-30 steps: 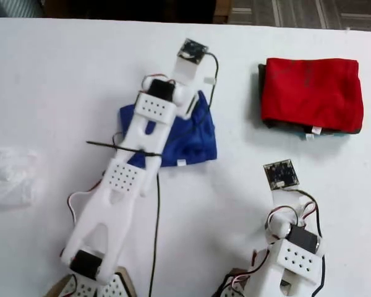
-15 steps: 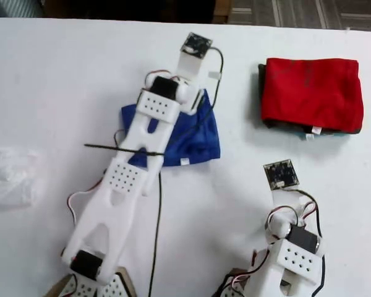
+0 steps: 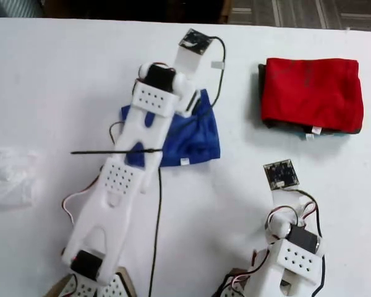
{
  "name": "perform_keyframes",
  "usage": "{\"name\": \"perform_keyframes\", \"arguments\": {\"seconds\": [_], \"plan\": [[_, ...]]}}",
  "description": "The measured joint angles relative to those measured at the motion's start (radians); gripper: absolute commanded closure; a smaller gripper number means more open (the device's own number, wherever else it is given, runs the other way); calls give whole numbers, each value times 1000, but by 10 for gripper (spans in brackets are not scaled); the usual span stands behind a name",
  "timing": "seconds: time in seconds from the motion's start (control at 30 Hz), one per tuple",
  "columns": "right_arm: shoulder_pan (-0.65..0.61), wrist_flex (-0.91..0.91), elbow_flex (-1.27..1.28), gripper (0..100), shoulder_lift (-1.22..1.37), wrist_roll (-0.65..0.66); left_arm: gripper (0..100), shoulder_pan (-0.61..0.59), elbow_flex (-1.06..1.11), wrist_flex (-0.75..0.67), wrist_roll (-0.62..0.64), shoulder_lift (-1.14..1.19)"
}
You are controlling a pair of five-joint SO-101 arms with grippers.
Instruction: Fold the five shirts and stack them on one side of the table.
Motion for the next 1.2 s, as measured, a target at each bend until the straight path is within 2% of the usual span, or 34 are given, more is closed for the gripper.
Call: {"name": "perform_keyframes", "arguments": {"seconds": [0.2, 0.4, 0.53, 0.8, 1.07, 1.2], "plan": [[0, 0, 0, 979, 0, 0, 809, 95, 308, 0, 32, -181], [0, 0, 0, 979, 0, 0, 809, 104, 571, -8, 66, -245], [0, 0, 0, 979, 0, 0, 809, 112, 624, -18, 68, -247], [0, 0, 0, 979, 0, 0, 809, 209, 626, -11, 68, -261], [0, 0, 0, 979, 0, 0, 809, 218, 626, -2, 74, -267], [0, 0, 0, 979, 0, 0, 809, 218, 626, -2, 86, -359]]}}
